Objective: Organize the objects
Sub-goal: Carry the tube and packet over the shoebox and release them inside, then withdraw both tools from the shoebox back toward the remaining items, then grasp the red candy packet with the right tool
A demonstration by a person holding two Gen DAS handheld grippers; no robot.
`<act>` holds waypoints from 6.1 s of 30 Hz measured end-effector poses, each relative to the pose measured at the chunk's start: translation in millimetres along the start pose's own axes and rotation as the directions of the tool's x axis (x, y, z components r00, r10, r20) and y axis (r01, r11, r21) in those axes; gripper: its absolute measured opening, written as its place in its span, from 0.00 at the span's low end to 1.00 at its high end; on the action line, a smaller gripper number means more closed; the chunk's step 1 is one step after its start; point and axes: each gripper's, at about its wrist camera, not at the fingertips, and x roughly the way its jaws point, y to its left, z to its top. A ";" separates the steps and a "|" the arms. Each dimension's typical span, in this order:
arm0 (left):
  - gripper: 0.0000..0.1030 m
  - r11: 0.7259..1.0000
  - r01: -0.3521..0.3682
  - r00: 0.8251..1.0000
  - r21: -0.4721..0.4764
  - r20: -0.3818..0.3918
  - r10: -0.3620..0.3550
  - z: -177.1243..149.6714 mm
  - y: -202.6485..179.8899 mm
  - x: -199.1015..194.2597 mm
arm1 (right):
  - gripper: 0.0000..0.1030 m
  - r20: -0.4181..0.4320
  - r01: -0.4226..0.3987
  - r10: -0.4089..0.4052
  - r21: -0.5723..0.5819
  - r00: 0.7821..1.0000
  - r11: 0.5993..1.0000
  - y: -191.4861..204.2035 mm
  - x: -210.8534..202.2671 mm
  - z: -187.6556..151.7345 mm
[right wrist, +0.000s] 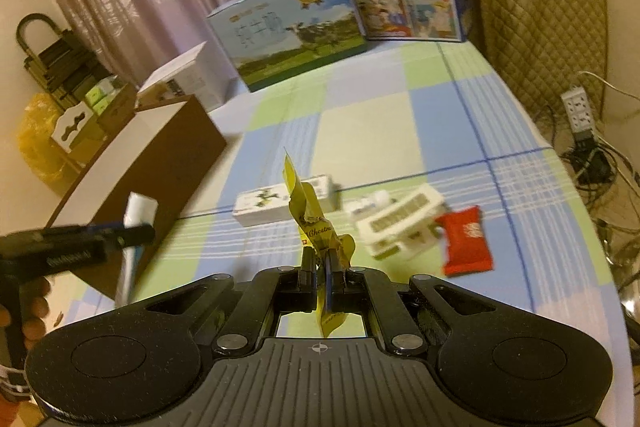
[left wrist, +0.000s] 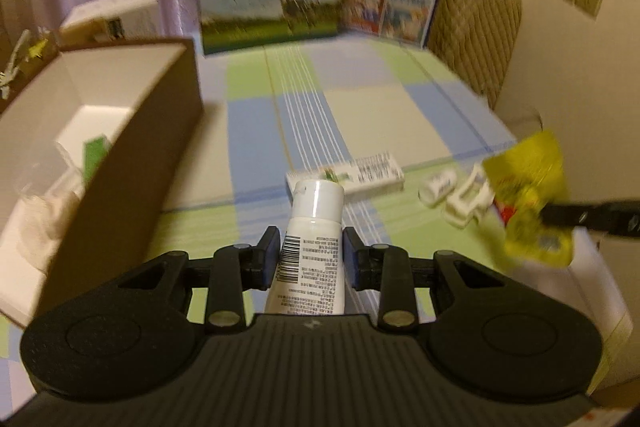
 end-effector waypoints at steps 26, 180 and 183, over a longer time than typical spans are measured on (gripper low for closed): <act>0.28 0.978 -0.139 0.942 -0.156 0.284 0.179 53.3 146.9 -131.6 | 0.00 0.001 -0.349 0.354 -0.166 0.935 0.922 215.3 86.9 47.4; 0.81 0.999 0.048 0.997 -0.012 -0.058 -0.049 -18.6 -29.9 -38.3 | 0.62 -0.032 0.171 -0.170 0.018 0.985 0.985 -13.1 -19.2 -37.9; 0.81 0.999 0.048 0.997 0.002 -0.061 -0.048 -16.1 -35.1 -30.6 | 0.62 -0.025 0.200 -0.200 0.019 0.980 0.980 -25.1 -15.4 -36.6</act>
